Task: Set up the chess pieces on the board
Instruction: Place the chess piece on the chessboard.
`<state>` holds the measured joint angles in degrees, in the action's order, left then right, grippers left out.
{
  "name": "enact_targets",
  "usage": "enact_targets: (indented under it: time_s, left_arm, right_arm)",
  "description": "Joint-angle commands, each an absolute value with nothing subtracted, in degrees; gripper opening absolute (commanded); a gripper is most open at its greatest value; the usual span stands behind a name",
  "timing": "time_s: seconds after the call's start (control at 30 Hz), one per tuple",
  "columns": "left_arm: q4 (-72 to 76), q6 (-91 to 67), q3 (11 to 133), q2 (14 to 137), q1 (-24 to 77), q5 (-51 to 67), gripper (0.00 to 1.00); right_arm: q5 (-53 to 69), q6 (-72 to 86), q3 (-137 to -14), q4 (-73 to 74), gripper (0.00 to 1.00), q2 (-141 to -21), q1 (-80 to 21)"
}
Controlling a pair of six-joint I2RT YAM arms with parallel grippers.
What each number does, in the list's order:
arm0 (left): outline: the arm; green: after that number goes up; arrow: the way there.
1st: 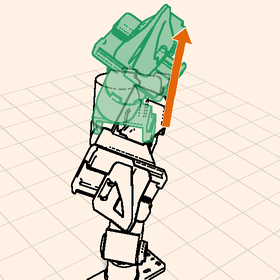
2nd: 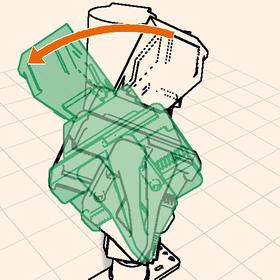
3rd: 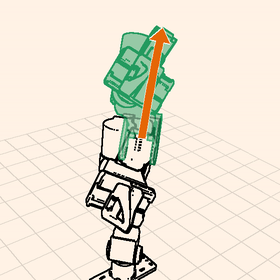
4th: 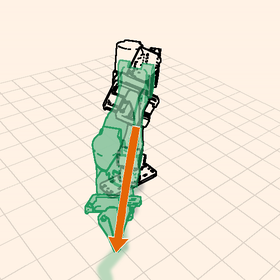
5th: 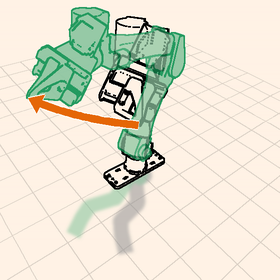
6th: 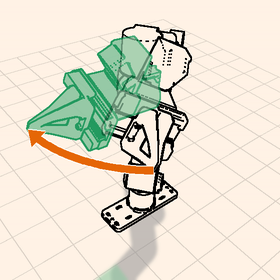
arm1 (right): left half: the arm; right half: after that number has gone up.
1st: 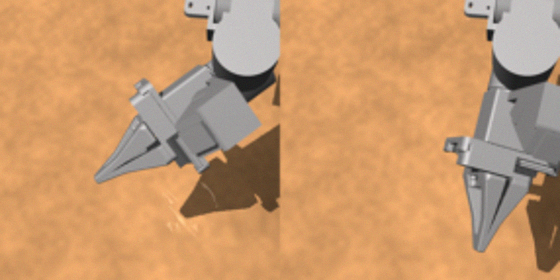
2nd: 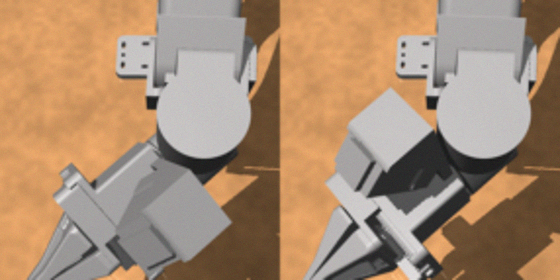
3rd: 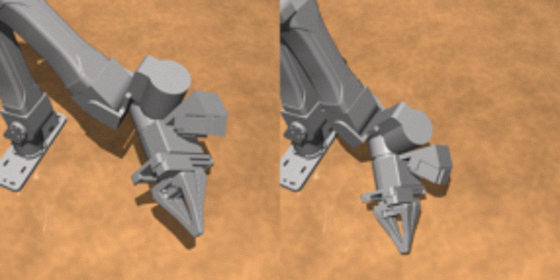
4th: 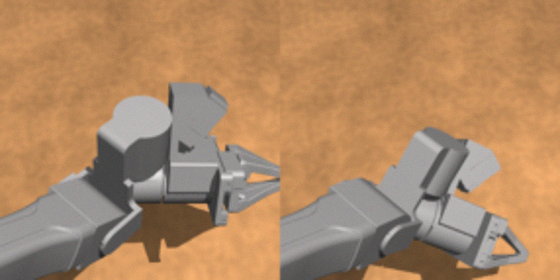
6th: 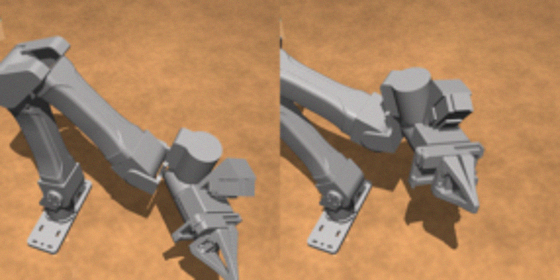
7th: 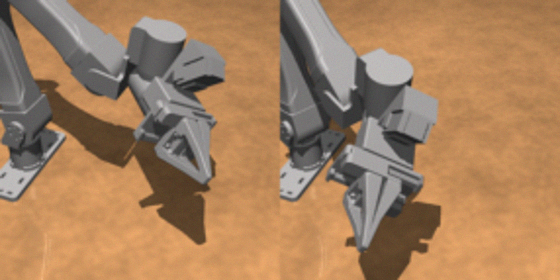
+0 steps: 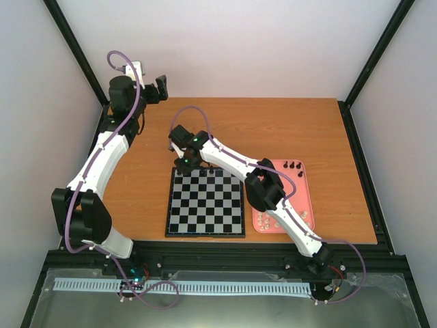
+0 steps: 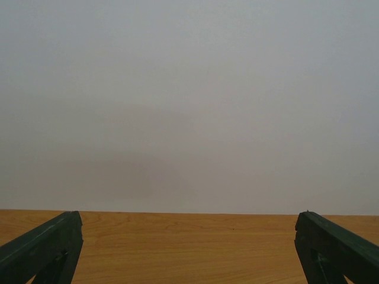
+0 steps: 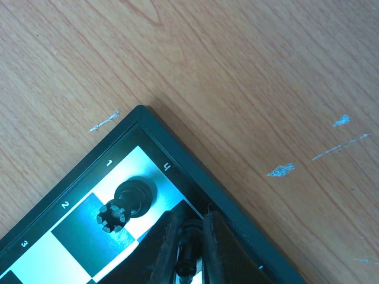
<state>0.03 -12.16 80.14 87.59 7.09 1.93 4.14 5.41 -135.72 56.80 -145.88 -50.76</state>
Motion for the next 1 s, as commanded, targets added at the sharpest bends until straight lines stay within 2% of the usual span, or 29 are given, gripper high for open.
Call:
enact_targets:
  time_s: [0.0,0.97]
  left_arm:
    - [0.7,-11.9,82.5,88.3,7.1,2.2,1.00]
    - [0.6,-11.8,82.6,88.2,7.1,1.9,1.00]
  right_arm:
    - [4.4,5.7,-135.7,57.4,0.16,-145.3,-51.6]
    - [3.2,5.8,-133.2,57.0,0.15,-142.4,-51.9]
